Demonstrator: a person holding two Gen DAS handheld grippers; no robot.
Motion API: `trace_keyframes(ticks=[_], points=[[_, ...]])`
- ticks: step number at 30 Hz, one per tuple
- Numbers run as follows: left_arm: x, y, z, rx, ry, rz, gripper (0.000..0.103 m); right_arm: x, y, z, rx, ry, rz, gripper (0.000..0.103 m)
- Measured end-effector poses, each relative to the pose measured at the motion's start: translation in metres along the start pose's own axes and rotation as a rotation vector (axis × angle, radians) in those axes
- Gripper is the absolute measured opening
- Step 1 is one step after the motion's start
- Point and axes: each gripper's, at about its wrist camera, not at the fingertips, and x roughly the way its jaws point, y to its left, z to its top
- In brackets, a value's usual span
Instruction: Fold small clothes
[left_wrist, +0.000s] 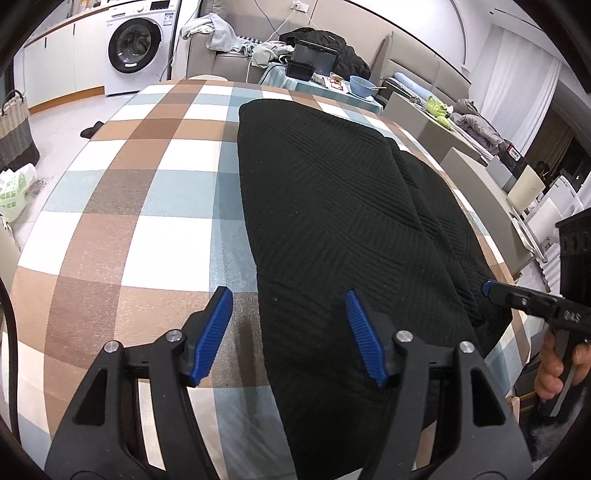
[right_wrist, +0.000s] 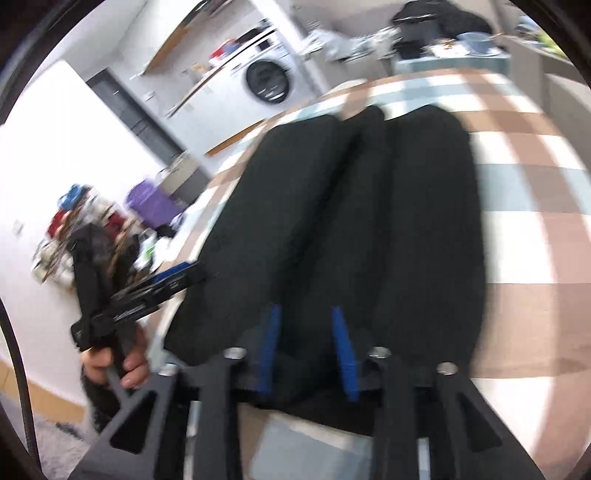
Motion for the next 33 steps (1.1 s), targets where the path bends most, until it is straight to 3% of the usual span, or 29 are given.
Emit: trace_keyframes(ticks=[4,8,10,13,16,18,21,24,26,30,33], points=[[0.006,0.001,0.003,-0.012,0.008,0.0,0.061,0.024,-0.014,0.012,0.027,0.03,-0.018,0.035],[0.009,0.001,0.006,-0.012,0.008,0.001,0.061,0.042,-0.011,0.031,0.009,-0.015,-0.01,0.033],[0.007,0.001,0.009,-0.016,-0.002,-0.003,0.061,0.051,-0.008,0.04,-0.014,-0.006,-0.045,0.007],[0.004,0.002,0.014,-0.026,-0.016,-0.009,0.061,0.036,0.002,0.041,-0.07,-0.05,-0.026,0.004],[-0.001,0.002,0.018,-0.026,-0.028,-0.003,0.061,-0.007,0.012,0.034,-0.123,-0.149,-0.054,0.004],[-0.001,0.001,0.02,-0.024,-0.03,-0.006,0.061,-0.026,0.003,0.029,-0.118,-0.177,-0.132,0.004],[0.004,-0.003,0.019,-0.017,-0.018,-0.012,0.061,-0.027,-0.024,0.024,-0.068,-0.15,-0.236,0.004],[0.013,-0.007,0.016,-0.007,0.007,-0.014,0.061,-0.007,-0.052,0.023,-0.035,-0.061,-0.308,0.005],[0.015,-0.011,0.014,0.004,0.016,-0.011,0.061,-0.008,-0.053,0.023,-0.031,-0.069,-0.303,0.009],[0.014,-0.014,0.013,0.018,0.011,-0.012,0.061,-0.031,-0.044,0.027,-0.039,-0.129,-0.263,0.031],[0.013,-0.015,0.015,0.018,0.009,-0.018,0.061,-0.034,-0.021,0.034,-0.078,-0.139,-0.201,0.031]])
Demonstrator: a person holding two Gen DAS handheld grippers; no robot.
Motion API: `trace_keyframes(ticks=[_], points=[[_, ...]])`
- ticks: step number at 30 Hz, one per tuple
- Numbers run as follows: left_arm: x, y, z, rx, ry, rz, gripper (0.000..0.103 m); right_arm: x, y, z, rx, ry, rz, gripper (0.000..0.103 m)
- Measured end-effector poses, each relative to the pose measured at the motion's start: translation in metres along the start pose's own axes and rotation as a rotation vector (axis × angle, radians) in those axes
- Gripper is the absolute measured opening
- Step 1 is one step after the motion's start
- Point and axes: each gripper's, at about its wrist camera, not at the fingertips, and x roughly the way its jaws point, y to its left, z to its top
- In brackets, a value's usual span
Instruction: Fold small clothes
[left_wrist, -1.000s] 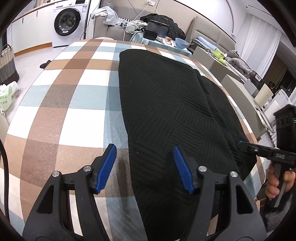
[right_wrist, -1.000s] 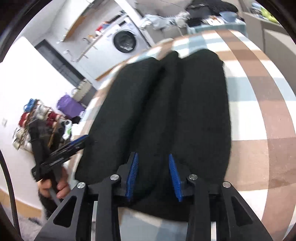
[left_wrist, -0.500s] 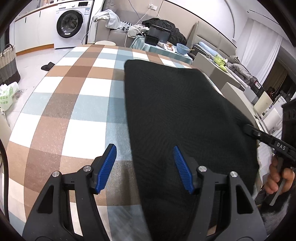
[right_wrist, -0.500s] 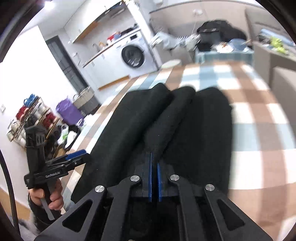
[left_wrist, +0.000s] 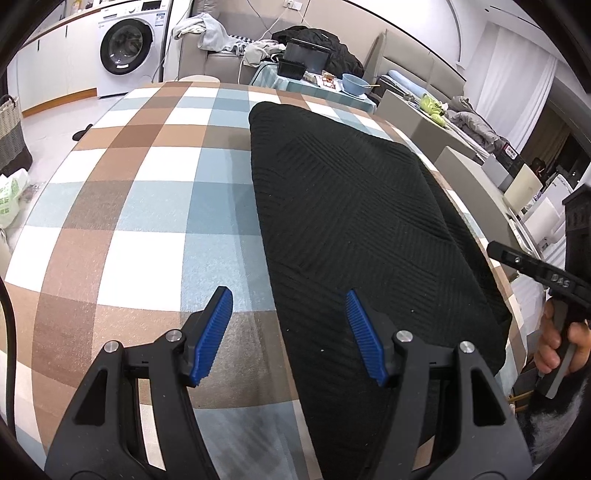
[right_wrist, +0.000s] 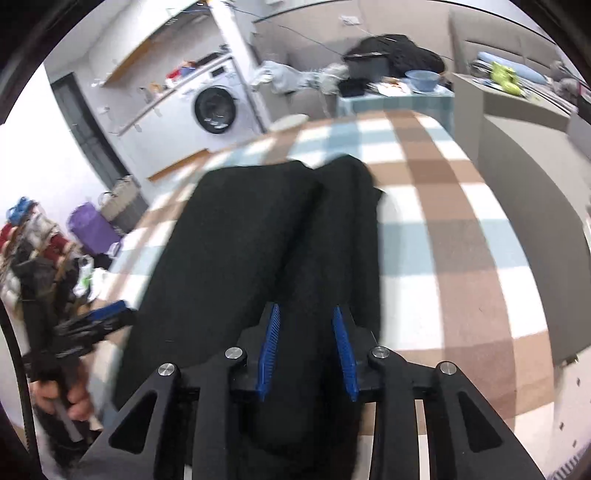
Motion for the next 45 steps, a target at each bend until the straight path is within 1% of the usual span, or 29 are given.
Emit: trace_keyframes(ticks=[2,4,6,10,11,12,13,15,16,18,20,21,23,24,26,27,31,32,33,34,35,38,39,40,41,42,43,44,45], points=[[0.001,-0.001,0.001,0.002,0.003,-0.001,0.061,0.0,0.021,0.003,-0.015,0.007,0.04,0.032],[-0.001,-0.002,0.001,0.006,0.004,-0.001,0.061,0.008,0.029,0.002,-0.014,0.031,0.078,0.033],[-0.001,-0.005,0.001,0.009,0.008,0.002,0.061,0.025,0.033,0.0,0.0,0.083,0.114,0.033],[-0.001,-0.011,-0.003,0.02,0.018,-0.006,0.061,0.049,0.033,-0.01,0.029,0.146,0.13,0.032],[-0.002,-0.013,-0.005,0.023,0.019,-0.006,0.061,0.05,0.032,-0.011,0.04,0.14,0.131,0.027],[-0.002,-0.014,-0.005,0.025,0.019,-0.008,0.061,0.047,0.032,-0.011,0.035,0.129,0.125,0.012],[-0.003,-0.014,-0.005,0.025,0.018,-0.011,0.061,0.043,0.032,-0.009,0.029,0.113,0.13,0.005],[-0.005,-0.015,-0.004,0.022,0.017,-0.02,0.061,0.023,0.033,-0.006,0.015,0.043,0.161,0.004],[-0.006,-0.016,-0.004,0.024,0.013,-0.02,0.061,0.011,0.034,-0.005,0.006,0.01,0.153,0.004],[-0.008,-0.018,-0.003,0.032,0.009,-0.018,0.061,-0.003,0.034,-0.006,0.001,-0.021,0.125,0.004],[-0.008,-0.019,-0.004,0.039,0.012,-0.023,0.062,0.0,0.031,-0.01,-0.009,-0.012,0.06,0.004],[-0.007,-0.019,-0.005,0.043,0.015,-0.023,0.062,0.007,0.027,-0.012,0.003,0.009,0.04,0.005],[-0.004,-0.02,-0.008,0.044,0.03,-0.02,0.062,0.02,0.022,-0.015,0.027,0.064,0.046,0.007],[-0.004,-0.02,-0.01,0.044,0.039,-0.019,0.062,0.024,0.02,-0.018,0.049,0.096,0.064,0.013],[-0.004,-0.02,-0.015,0.043,0.044,-0.023,0.062,0.025,0.014,-0.023,0.064,0.138,0.11,0.029],[-0.005,-0.02,-0.017,0.043,0.047,-0.027,0.062,0.02,0.012,-0.03,0.067,0.153,0.142,0.041],[-0.006,-0.022,-0.028,0.048,0.059,-0.037,0.062,0.004,0.012,-0.049,0.035,0.178,0.26,0.041],[-0.006,-0.023,-0.029,0.049,0.06,-0.038,0.062,0.002,0.014,-0.052,0.012,0.176,0.257,0.041],[-0.006,-0.023,-0.031,0.049,0.061,-0.039,0.062,0.002,0.018,-0.055,-0.026,0.169,0.22,0.035],[-0.006,-0.024,-0.031,0.046,0.059,-0.039,0.062,0.004,0.022,-0.055,-0.05,0.171,0.198,0.018],[-0.007,-0.024,-0.032,0.042,0.055,-0.04,0.062,0.005,0.027,-0.053,-0.075,0.169,0.202,0.011],[-0.01,-0.025,-0.034,0.037,0.043,-0.038,0.062,-0.021,0.038,-0.046,-0.137,0.051,0.241,0.008],[-0.012,-0.026,-0.036,0.037,0.037,-0.036,0.062,-0.027,0.037,-0.043,-0.137,0.036,0.246,0.008],[-0.014,-0.027,-0.037,0.033,0.034,-0.037,0.062,-0.03,0.035,-0.044,-0.129,0.042,0.229,0.008],[-0.014,-0.027,-0.038,0.031,0.035,-0.038,0.062,-0.026,0.033,-0.046,-0.137,0.055,0.155,0.008],[-0.015,-0.027,-0.039,0.029,0.034,-0.044,0.062,-0.019,0.031,-0.05,-0.157,0.082,0.055,0.008],[-0.015,-0.028,-0.04,0.029,0.033,-0.049,0.062,-0.013,0.028,-0.052,-0.157,0.106,0.017,0.009],[-0.015,-0.029,-0.042,0.03,0.034,-0.05,0.062,-0.01,0.022,-0.055,-0.127,0.123,0.008,0.009],[-0.014,-0.03,-0.044,0.03,0.037,-0.046,0.062,-0.013,0.014,-0.057,-0.081,0.115,0.04,0.011]])
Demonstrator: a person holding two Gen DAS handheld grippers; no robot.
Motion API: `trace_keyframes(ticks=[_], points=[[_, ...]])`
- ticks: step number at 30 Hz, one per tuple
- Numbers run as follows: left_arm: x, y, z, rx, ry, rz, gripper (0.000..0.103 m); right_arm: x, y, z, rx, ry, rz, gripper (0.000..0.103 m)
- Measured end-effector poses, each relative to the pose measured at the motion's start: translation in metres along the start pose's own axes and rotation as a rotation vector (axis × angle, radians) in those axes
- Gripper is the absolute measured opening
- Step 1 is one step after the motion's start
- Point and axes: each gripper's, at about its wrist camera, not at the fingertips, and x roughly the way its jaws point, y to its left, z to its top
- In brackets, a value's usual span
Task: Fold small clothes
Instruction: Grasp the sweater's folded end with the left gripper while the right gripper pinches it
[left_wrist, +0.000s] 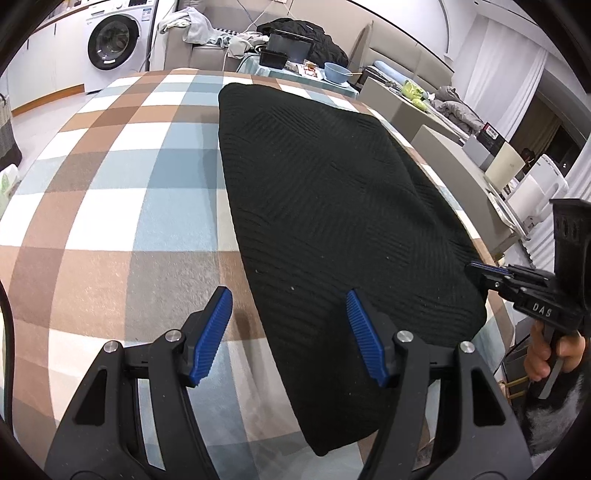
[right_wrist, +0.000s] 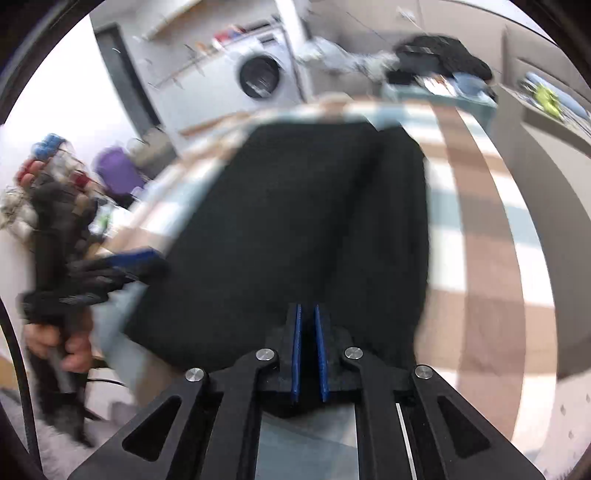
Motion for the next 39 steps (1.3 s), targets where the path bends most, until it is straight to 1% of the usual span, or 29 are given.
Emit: trace_keyframes(ticks=[1,2,3,4,5,7,9,11,12,13,15,16,18,21,28,32,34,36,38,39], points=[[0.001,-0.001,-0.002,0.0,0.004,0.005,0.062,-0.006,-0.008,-0.004,0.026,-0.013,0.025,0.021],[0.002,-0.001,-0.004,-0.001,0.006,0.005,0.062,-0.012,-0.013,-0.006,0.046,-0.039,0.023,0.029],[0.002,-0.001,-0.007,-0.007,0.006,0.007,0.062,-0.017,-0.017,-0.007,0.056,-0.067,0.005,0.044],[0.003,-0.001,-0.009,-0.013,0.009,0.007,0.062,-0.022,-0.021,-0.009,0.068,-0.094,-0.014,0.048],[0.004,-0.001,-0.01,-0.013,0.01,0.005,0.062,-0.024,-0.024,-0.01,0.08,-0.102,-0.026,0.048],[0.005,-0.004,-0.01,-0.004,0.005,0.012,0.062,-0.022,-0.033,-0.01,0.114,-0.095,-0.047,0.048],[0.006,-0.006,-0.012,0.006,0.008,0.026,0.062,-0.016,-0.035,-0.014,0.126,-0.079,-0.043,0.048],[0.006,-0.008,-0.012,0.018,0.004,0.019,0.048,-0.01,-0.033,-0.014,0.112,-0.077,-0.035,0.048],[0.007,-0.01,-0.012,0.025,0.012,0.009,0.038,-0.007,-0.03,-0.015,0.098,-0.082,-0.051,0.044],[0.007,-0.012,-0.013,0.035,0.001,0.023,0.034,-0.003,-0.028,-0.013,0.098,-0.083,-0.054,0.034],[0.006,-0.016,-0.013,0.06,-0.013,0.036,0.028,0.001,-0.029,-0.012,0.103,-0.077,-0.038,0.024],[0.005,-0.018,-0.013,0.068,-0.016,0.039,0.026,0.003,-0.028,-0.013,0.099,-0.074,-0.042,0.021],[0.006,-0.017,-0.009,0.07,-0.017,0.042,0.024,0.008,-0.026,-0.011,0.098,-0.076,-0.048,0.019],[0.008,-0.011,0.003,0.074,-0.031,0.071,0.022,0.018,-0.022,-0.003,0.098,-0.072,-0.039,0.017],[0.023,0.017,0.054,0.06,-0.047,0.134,0.021,0.052,-0.005,0.034,0.101,-0.07,-0.053,0.017],[0.033,0.033,0.077,0.04,-0.063,0.14,0.021,0.067,-0.001,0.053,0.08,-0.081,-0.082,0.017],[0.037,0.039,0.082,0.027,-0.064,0.124,0.021,0.071,-0.005,0.059,0.083,-0.089,-0.098,0.017],[0.041,0.041,0.082,0.028,-0.057,0.124,0.021,0.073,-0.009,0.063,0.098,-0.082,-0.09,0.018],[0.042,0.041,0.08,0.039,-0.063,0.129,0.021,0.069,-0.009,0.065,0.081,-0.076,-0.088,0.02],[0.041,0.042,0.078,0.04,-0.069,0.125,0.021,0.063,-0.008,0.064,0.071,-0.092,-0.086,0.021]])
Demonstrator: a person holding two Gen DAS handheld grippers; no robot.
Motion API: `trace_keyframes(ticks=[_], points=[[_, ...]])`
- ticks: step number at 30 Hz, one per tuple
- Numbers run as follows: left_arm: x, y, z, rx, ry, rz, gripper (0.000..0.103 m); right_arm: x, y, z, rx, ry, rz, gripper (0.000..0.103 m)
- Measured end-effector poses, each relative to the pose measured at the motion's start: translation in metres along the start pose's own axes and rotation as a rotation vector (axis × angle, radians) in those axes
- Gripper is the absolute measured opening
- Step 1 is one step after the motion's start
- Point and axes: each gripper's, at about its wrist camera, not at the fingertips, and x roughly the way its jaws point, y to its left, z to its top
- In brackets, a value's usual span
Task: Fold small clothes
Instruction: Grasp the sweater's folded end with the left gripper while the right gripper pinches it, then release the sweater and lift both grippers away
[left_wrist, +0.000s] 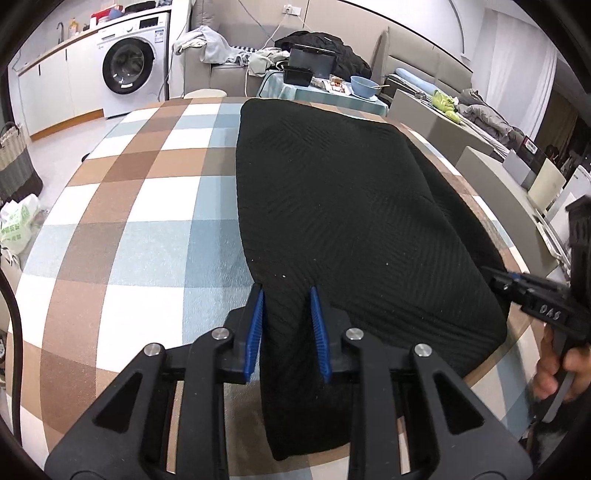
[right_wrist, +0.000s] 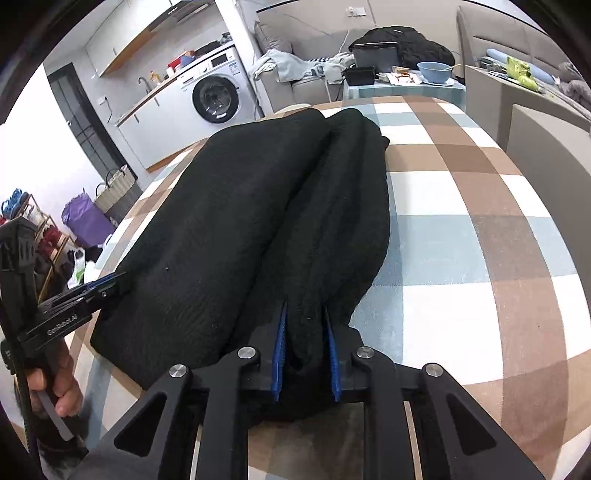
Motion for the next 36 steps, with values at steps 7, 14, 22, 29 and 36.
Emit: trace_keyframes(ticks=[7,14,22,29,36], points=[[-0.003,0.008,-0.003,-0.03,-0.003,-0.033,0.022,-0.015,-0.002,0.023,0.091,-0.047,0.121,0.035],[-0.006,0.005,-0.007,-0.004,-0.006,-0.025,0.022,0.016,0.009,0.051,0.178,-0.007,0.105,0.035],[-0.009,0.006,-0.012,-0.003,-0.004,-0.03,0.027,-0.004,-0.002,0.018,0.037,0.038,-0.025,0.036],[-0.033,-0.001,-0.017,0.021,-0.072,-0.004,0.036,-0.038,-0.001,0.0,-0.008,-0.064,-0.054,0.052],[-0.08,-0.023,-0.029,0.098,-0.238,0.009,0.102,-0.083,0.027,-0.013,-0.108,-0.226,0.032,0.103]])
